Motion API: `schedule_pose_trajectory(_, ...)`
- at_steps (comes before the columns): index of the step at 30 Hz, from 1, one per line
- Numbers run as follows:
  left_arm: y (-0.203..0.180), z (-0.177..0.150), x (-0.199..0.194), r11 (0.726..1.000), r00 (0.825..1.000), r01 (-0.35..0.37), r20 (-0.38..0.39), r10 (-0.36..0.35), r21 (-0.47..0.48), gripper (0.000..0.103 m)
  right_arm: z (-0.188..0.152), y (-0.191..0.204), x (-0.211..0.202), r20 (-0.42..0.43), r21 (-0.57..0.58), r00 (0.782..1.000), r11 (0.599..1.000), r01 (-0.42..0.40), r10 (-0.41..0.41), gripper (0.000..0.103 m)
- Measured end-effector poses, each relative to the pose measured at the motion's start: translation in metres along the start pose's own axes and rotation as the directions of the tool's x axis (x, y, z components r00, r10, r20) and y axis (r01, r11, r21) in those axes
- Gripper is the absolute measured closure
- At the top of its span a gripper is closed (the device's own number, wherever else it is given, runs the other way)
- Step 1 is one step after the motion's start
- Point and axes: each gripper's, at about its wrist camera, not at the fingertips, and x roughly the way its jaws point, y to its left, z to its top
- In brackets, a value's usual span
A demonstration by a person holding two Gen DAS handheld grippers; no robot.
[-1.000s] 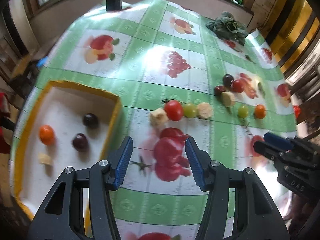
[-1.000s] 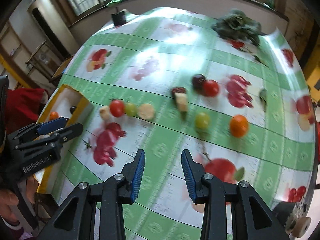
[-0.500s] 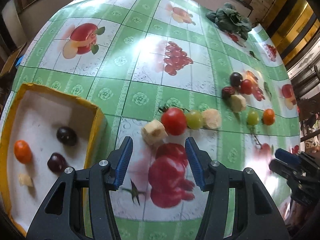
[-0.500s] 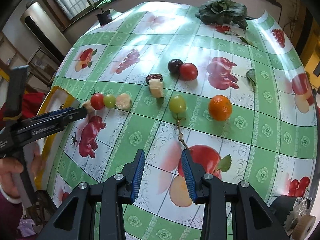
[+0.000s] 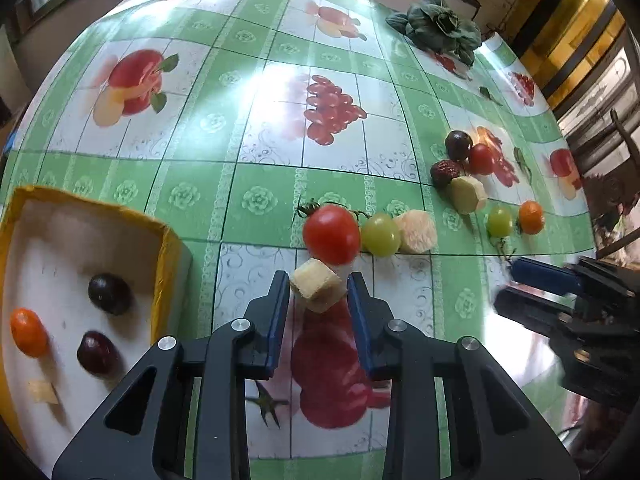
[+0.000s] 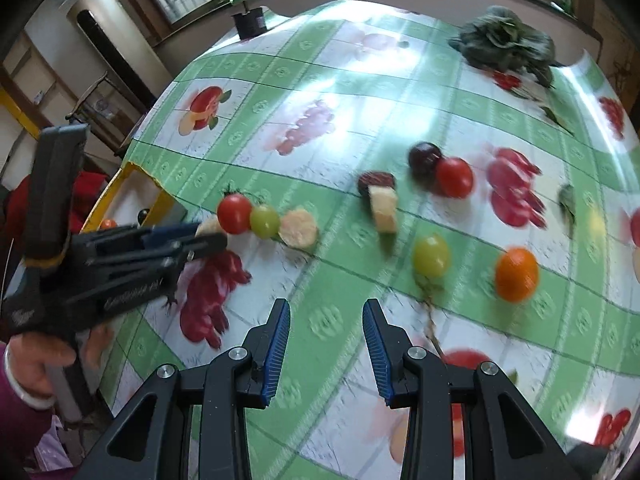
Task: Organize fruits
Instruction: 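Grasp a round pale fruit slice with the right gripper, then carry the pale cube and round slice over the white tray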
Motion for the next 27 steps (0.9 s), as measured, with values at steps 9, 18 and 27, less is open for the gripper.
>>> schedule_pose_trajectory(9,-0.001,-0.011,-0.031,1.000,0.999,0.016,0.028,-0.016,0.001,0.074,0.028,0.022,0.038,0.017,-0.091,1.000,0.996,0.017,-0.015,0.067)
schedule_pose_trajectory(18,0.005,-0.019,-0.038,1.000,1.000,0.025,0.014,-0.025,-0.017,0.074,0.036,0.019,0.053,-0.022,-0.110,0.998,0.993,0.049,-0.051,0.075)
schedule_pose_trajectory(27,-0.001,-0.021,-0.063,1.000,0.998,0.008,0.062,-0.008,-0.005,0.074,0.009,0.012,-0.001,0.023,-0.066,0.998,0.996,0.061,-0.060,0.075)
